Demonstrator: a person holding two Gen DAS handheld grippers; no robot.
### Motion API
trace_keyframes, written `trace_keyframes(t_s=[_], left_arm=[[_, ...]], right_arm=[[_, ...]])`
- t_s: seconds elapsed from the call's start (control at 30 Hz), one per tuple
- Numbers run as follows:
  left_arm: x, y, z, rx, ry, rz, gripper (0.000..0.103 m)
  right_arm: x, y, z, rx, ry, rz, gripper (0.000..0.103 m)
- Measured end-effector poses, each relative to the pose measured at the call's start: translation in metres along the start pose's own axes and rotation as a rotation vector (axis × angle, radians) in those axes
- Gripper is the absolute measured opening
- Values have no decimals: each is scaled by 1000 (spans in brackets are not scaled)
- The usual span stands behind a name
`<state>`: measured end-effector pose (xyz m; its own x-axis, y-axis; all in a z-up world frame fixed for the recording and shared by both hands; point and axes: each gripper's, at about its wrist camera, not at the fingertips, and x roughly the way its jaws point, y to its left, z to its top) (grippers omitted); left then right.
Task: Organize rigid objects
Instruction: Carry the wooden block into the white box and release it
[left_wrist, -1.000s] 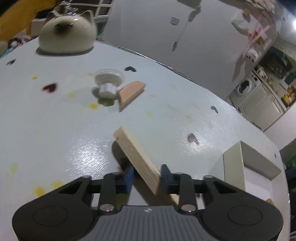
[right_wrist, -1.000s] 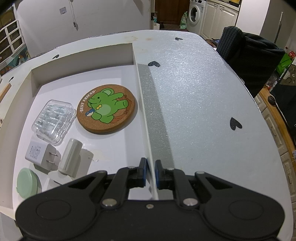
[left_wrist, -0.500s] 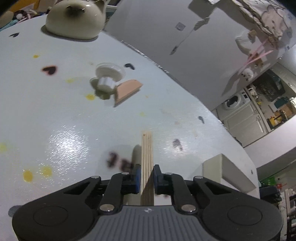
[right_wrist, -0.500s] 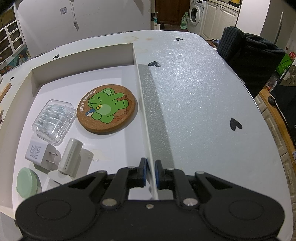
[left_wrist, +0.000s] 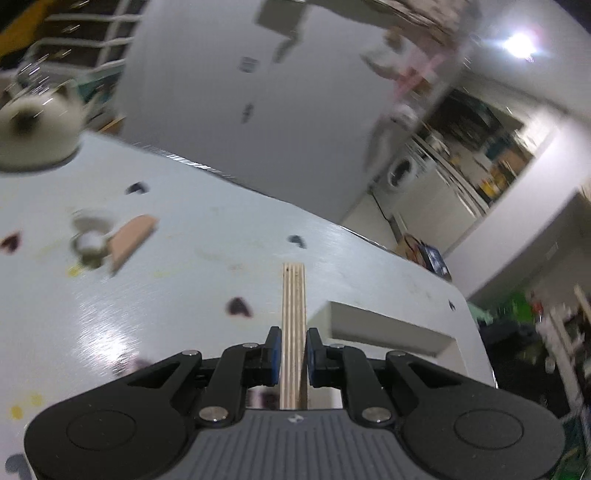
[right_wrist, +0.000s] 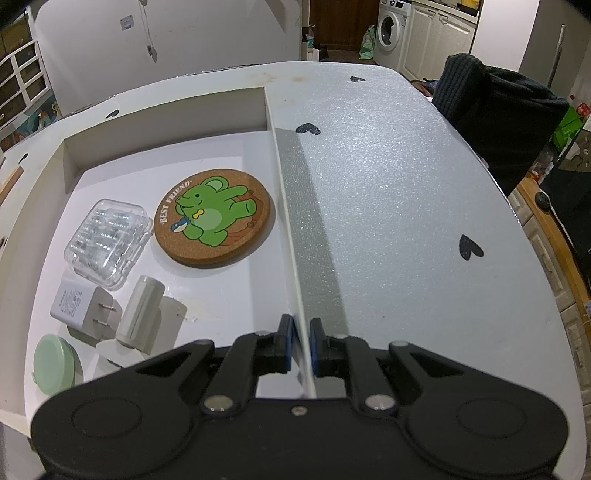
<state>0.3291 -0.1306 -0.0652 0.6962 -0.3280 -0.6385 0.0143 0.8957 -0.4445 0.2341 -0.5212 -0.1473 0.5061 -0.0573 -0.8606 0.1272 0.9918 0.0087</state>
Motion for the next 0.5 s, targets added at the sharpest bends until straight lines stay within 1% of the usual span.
trace_keyframes(t_s=[0.1,0.2,0.3,0.4,0.5], left_arm=[[11,-23,-2,63,21,-5,14],[21,-44,-8,92,51,-13,14],[30,-61,-23,103,82,-10,14],[39,-74,-37,115,109,15,14],[49,-83,-48,141,120,69,14]], right_arm=[[0,-1,0,4,-3,2,11],[-1,-1,-1,7,-6,4,11],[-1,-2,-1,8,-9,8,11],[-1,-3,-2,9,-10,11,11],[-1,-3,-2,6,-11,13,11]])
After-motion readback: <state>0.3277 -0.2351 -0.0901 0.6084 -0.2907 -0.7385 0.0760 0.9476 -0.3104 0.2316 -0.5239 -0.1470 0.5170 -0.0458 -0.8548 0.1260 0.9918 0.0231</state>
